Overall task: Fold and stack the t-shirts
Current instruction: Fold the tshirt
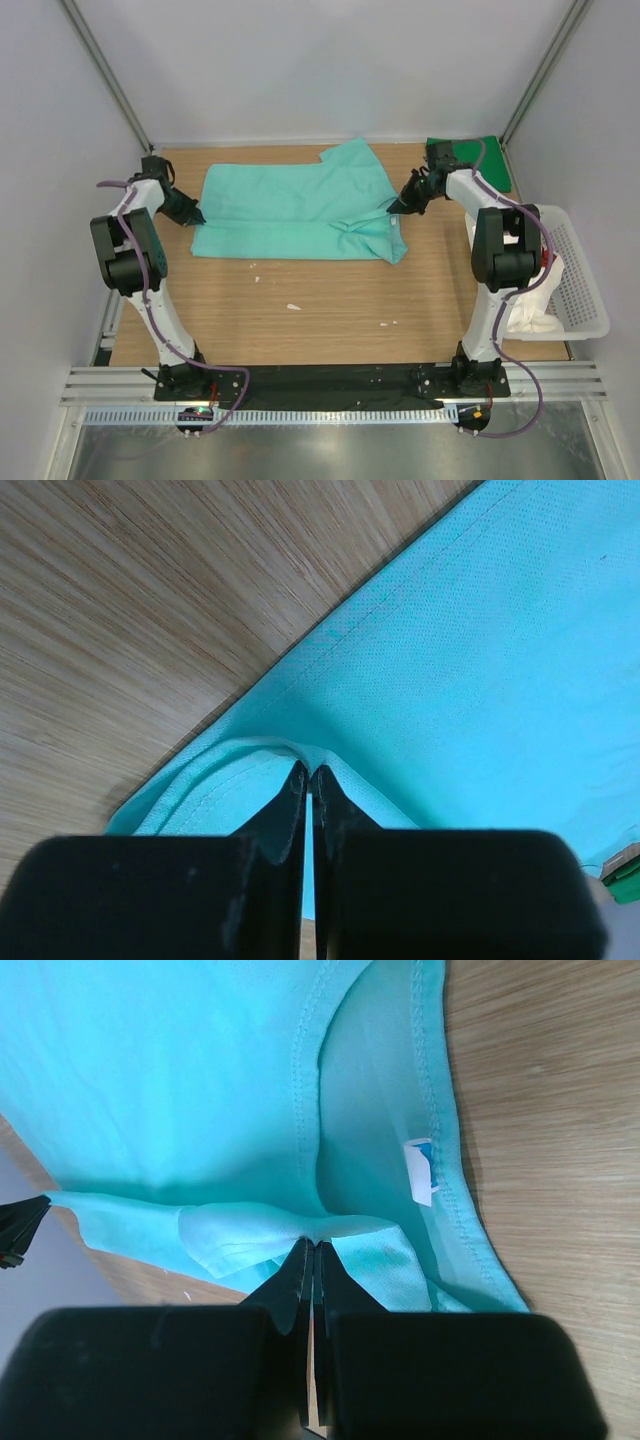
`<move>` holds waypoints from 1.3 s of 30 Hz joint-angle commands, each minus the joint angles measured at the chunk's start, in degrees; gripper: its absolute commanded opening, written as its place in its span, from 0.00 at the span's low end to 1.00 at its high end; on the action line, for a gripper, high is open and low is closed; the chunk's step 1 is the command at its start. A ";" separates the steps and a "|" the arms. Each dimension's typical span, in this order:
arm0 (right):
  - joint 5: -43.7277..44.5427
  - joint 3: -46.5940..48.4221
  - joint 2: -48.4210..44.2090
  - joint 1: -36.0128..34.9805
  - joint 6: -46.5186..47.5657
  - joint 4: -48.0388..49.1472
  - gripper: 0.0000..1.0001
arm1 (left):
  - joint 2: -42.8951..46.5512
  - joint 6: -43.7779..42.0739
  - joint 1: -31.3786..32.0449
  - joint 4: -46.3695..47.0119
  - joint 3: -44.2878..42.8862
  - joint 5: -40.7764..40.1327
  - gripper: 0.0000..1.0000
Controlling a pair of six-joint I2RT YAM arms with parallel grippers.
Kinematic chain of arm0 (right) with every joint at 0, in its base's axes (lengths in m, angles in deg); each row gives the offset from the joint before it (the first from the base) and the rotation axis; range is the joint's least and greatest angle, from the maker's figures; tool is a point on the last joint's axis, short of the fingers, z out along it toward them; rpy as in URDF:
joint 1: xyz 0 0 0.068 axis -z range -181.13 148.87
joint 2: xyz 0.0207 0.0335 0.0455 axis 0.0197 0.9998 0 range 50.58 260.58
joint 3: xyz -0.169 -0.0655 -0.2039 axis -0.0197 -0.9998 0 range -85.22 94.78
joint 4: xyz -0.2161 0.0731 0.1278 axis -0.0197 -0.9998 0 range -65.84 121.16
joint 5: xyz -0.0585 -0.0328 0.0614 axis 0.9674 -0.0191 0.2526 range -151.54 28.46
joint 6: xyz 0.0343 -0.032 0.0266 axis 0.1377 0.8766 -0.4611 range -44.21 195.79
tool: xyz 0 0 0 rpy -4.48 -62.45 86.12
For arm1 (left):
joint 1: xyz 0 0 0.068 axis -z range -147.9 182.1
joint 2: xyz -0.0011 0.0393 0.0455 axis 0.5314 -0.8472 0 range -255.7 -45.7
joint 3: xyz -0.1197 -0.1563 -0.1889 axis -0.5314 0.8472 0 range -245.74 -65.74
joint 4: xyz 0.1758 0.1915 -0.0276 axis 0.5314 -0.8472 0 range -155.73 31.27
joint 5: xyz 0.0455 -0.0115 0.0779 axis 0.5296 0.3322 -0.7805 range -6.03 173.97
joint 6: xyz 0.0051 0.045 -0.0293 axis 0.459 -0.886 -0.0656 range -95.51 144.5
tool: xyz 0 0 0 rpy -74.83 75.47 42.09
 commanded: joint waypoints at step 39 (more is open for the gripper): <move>2.50 5.30 5.29 1.30 1.77 -0.43 0.01 | -2.10 2.97 0.00 3.89 -4.05 0.53 0.00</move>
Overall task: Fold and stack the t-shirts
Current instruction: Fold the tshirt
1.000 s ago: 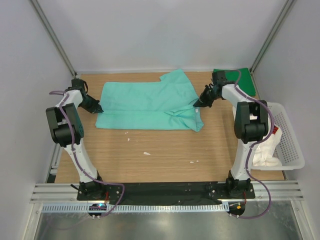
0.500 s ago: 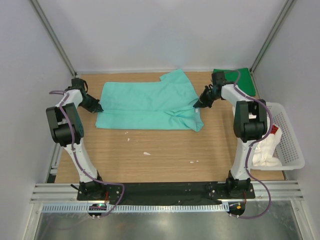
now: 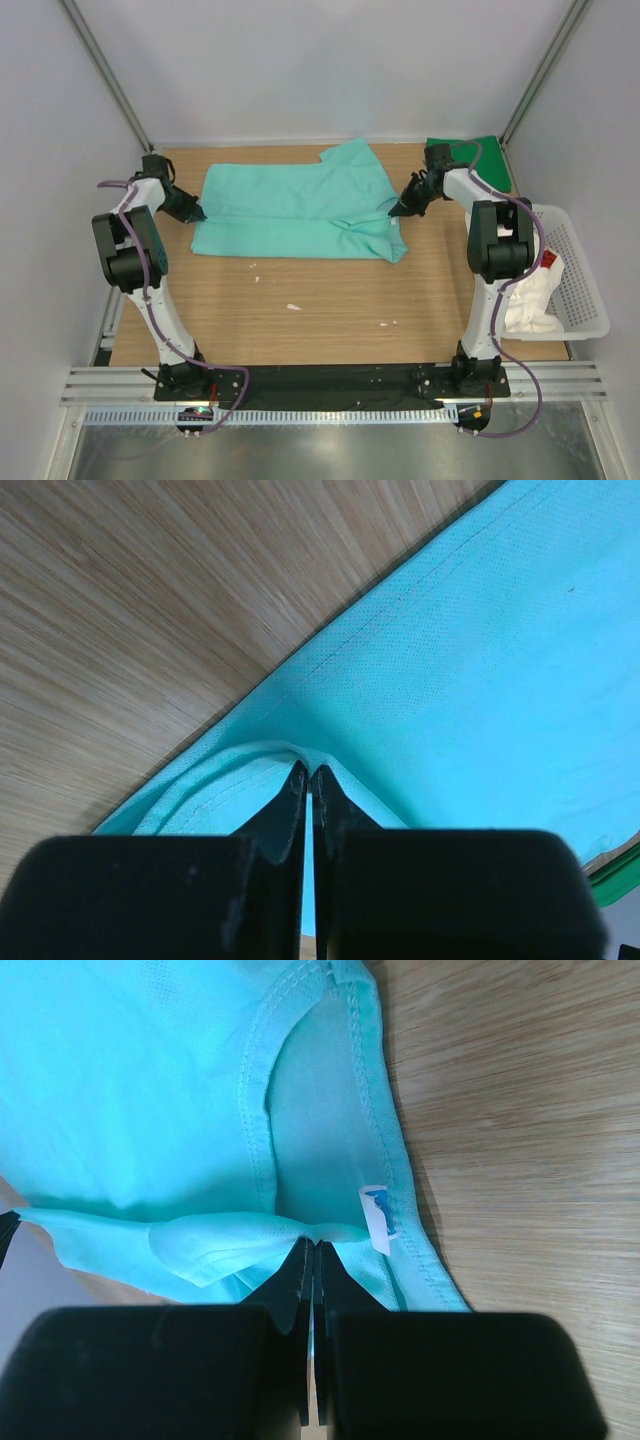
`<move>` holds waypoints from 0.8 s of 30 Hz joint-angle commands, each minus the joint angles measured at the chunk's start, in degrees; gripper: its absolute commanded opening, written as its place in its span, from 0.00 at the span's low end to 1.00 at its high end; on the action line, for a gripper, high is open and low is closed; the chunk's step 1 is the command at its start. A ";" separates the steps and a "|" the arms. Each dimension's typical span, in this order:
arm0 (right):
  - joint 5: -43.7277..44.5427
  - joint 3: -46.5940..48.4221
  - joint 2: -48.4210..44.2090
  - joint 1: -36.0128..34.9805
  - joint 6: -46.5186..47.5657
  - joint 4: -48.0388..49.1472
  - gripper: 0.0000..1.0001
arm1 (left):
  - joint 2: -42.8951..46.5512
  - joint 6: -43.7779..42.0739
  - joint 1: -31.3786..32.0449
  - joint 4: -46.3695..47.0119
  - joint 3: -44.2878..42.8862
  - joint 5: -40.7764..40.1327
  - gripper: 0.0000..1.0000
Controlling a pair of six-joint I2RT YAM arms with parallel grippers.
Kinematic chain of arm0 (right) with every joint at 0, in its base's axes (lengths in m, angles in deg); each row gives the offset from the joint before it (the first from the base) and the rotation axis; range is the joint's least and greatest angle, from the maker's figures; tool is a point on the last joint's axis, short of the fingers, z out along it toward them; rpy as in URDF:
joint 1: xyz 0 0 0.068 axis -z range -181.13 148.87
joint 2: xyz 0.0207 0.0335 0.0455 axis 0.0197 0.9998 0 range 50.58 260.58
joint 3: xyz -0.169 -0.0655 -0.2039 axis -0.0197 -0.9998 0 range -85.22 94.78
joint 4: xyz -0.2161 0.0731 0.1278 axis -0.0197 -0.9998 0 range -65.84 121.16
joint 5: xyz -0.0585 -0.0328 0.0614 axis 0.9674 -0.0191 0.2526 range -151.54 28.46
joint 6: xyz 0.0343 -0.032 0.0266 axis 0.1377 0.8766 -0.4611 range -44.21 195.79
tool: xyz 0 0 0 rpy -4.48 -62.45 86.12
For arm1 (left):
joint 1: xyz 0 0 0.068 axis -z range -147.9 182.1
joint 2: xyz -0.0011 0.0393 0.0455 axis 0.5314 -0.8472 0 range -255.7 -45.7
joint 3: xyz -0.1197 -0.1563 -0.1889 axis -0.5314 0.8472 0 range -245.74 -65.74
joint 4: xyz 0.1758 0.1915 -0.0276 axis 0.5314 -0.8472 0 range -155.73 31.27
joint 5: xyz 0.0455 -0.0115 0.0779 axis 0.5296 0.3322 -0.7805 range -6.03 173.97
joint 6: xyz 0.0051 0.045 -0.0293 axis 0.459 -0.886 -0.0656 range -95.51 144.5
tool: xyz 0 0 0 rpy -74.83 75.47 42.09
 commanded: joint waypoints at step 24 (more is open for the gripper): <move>7.09 10.09 -2.72 0.23 11.09 -7.26 0.43 | 8.05 -6.79 0.62 1.07 -3.42 -1.09 0.56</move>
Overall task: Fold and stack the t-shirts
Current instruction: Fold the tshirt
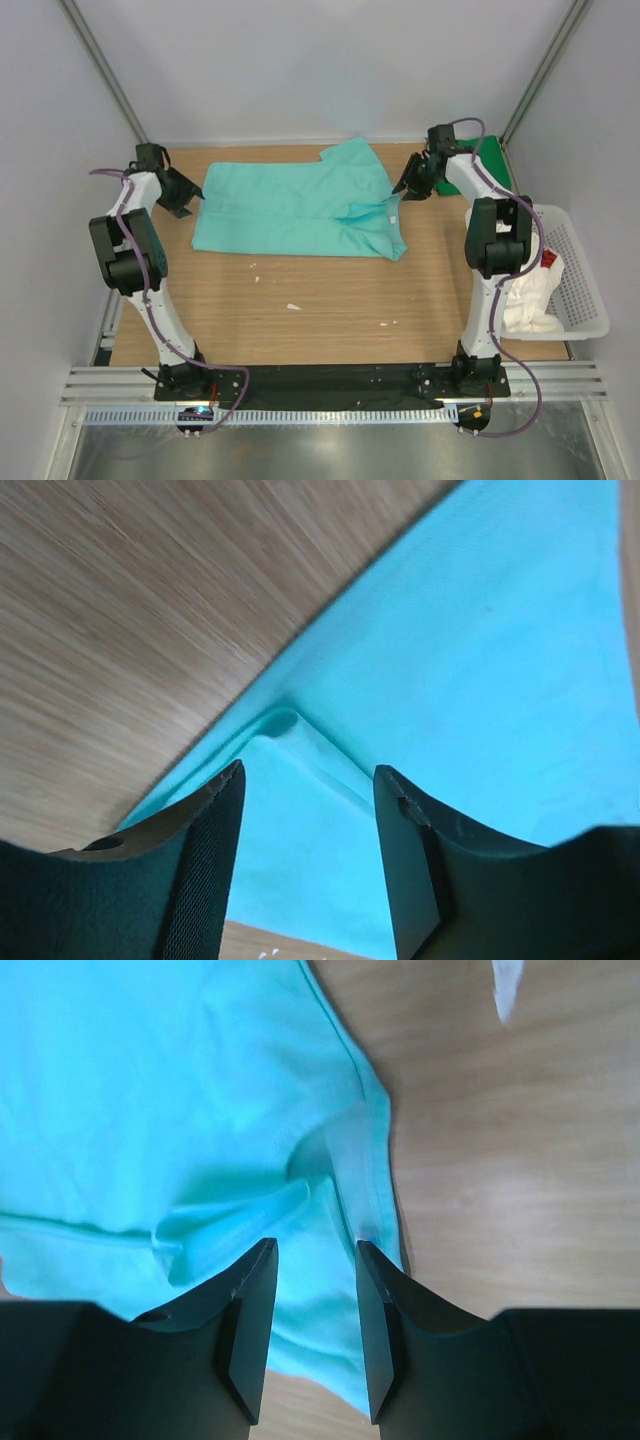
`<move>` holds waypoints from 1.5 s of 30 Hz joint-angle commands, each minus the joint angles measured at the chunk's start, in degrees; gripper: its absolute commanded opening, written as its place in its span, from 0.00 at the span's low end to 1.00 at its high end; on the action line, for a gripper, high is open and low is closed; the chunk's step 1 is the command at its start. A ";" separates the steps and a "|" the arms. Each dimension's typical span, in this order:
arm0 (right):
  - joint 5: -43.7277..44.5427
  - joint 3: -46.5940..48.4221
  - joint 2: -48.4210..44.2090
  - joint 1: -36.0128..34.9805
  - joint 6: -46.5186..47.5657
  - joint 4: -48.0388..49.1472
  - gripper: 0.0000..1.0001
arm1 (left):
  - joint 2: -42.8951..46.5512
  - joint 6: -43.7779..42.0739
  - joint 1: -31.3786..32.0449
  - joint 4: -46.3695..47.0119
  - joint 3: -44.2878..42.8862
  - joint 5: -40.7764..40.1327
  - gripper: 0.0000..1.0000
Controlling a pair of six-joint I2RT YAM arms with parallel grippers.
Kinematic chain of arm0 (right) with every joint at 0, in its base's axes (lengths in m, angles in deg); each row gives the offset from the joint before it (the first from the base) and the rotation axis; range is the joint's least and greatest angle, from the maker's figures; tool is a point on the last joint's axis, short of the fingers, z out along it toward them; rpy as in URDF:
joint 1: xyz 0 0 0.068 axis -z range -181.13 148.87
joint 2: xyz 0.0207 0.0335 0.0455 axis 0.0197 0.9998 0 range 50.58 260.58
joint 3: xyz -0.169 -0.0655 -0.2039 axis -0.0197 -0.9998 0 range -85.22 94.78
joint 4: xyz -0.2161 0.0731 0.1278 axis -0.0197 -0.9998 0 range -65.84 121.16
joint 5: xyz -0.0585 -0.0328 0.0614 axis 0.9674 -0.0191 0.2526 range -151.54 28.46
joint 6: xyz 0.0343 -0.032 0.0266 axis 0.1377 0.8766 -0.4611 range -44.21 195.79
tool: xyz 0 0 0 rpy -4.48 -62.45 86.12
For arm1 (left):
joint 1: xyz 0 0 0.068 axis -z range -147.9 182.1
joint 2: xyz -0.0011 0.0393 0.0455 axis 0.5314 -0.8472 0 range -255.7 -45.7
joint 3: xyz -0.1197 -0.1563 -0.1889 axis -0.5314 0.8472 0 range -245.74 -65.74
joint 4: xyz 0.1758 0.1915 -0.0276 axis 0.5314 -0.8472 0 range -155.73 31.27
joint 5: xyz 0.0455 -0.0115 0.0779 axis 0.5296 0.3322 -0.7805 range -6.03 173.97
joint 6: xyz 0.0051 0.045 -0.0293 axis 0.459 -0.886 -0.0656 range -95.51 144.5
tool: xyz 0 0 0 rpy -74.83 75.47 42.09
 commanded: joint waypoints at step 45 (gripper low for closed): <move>-6.27 -40.12 -23.88 -6.21 14.62 11.88 0.50 | 14.55 -3.75 -0.63 5.34 23.25 11.79 0.33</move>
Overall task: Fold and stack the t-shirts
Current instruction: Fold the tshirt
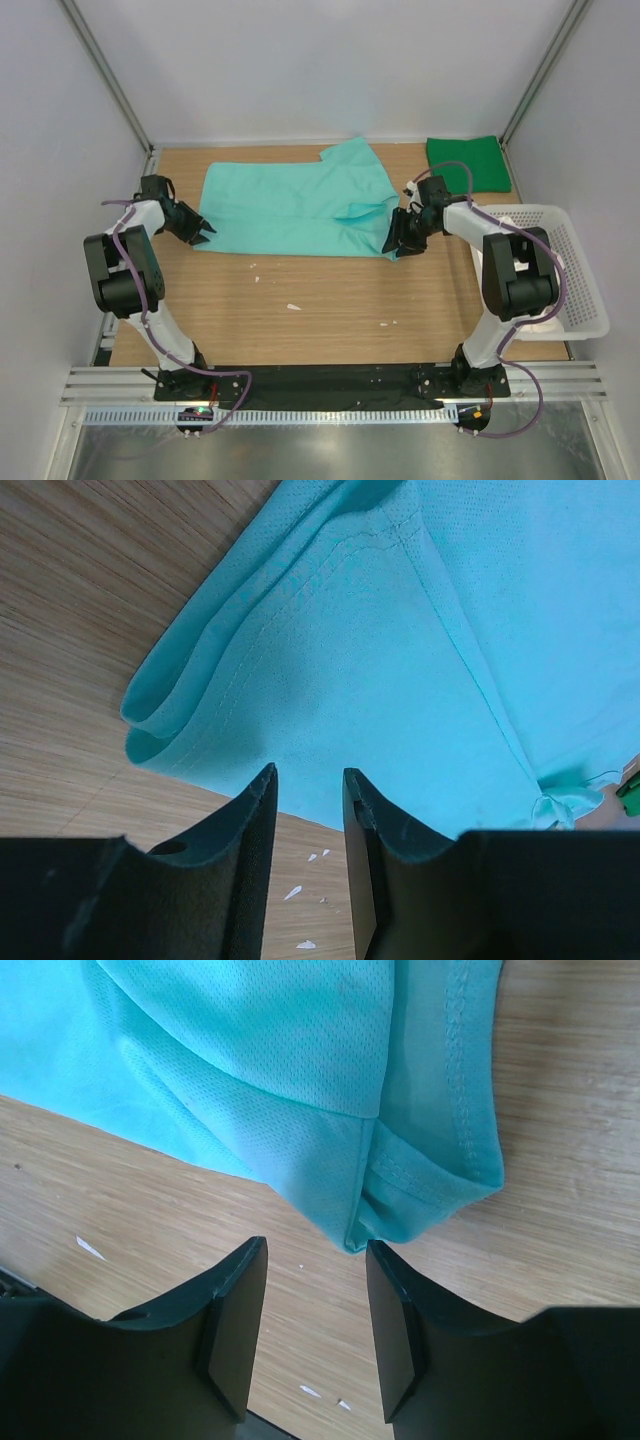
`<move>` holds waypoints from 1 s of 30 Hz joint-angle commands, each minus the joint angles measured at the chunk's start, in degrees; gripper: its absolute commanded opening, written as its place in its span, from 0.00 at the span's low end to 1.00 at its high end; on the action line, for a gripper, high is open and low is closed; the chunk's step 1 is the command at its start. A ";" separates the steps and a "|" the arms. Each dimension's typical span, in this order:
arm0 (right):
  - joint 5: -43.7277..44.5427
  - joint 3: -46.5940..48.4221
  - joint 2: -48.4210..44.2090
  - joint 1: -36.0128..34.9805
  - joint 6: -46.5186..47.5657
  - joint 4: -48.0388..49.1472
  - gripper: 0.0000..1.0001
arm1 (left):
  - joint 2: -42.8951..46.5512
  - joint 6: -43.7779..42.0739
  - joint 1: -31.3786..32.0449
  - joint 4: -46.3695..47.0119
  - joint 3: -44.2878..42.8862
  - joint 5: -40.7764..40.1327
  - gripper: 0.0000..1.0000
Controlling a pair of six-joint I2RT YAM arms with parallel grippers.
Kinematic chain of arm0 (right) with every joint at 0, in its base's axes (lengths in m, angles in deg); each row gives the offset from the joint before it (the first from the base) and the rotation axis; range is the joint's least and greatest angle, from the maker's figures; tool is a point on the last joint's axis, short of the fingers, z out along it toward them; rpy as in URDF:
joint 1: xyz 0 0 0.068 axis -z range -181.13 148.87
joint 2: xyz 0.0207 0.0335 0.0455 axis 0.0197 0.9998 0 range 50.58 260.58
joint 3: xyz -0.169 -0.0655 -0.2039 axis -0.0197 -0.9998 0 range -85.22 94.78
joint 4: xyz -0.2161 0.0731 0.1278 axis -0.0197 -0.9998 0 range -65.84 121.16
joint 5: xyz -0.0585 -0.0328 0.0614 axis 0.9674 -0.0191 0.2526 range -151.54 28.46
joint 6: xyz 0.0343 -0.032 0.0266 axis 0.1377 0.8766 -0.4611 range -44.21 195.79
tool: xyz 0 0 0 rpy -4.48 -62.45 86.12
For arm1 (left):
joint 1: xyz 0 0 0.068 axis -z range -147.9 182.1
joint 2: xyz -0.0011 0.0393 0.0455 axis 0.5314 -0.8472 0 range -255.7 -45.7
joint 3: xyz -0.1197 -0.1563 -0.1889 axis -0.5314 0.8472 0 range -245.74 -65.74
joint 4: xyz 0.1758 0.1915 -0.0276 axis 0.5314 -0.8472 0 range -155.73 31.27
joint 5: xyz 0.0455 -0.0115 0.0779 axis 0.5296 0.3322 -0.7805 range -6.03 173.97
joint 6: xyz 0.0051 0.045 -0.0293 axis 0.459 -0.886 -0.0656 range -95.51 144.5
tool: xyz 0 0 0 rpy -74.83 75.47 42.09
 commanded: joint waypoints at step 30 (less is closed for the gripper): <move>9.86 12.89 11.39 0.53 3.48 -18.81 0.02 | -4.67 -4.38 -1.69 -4.88 0.13 -4.99 0.21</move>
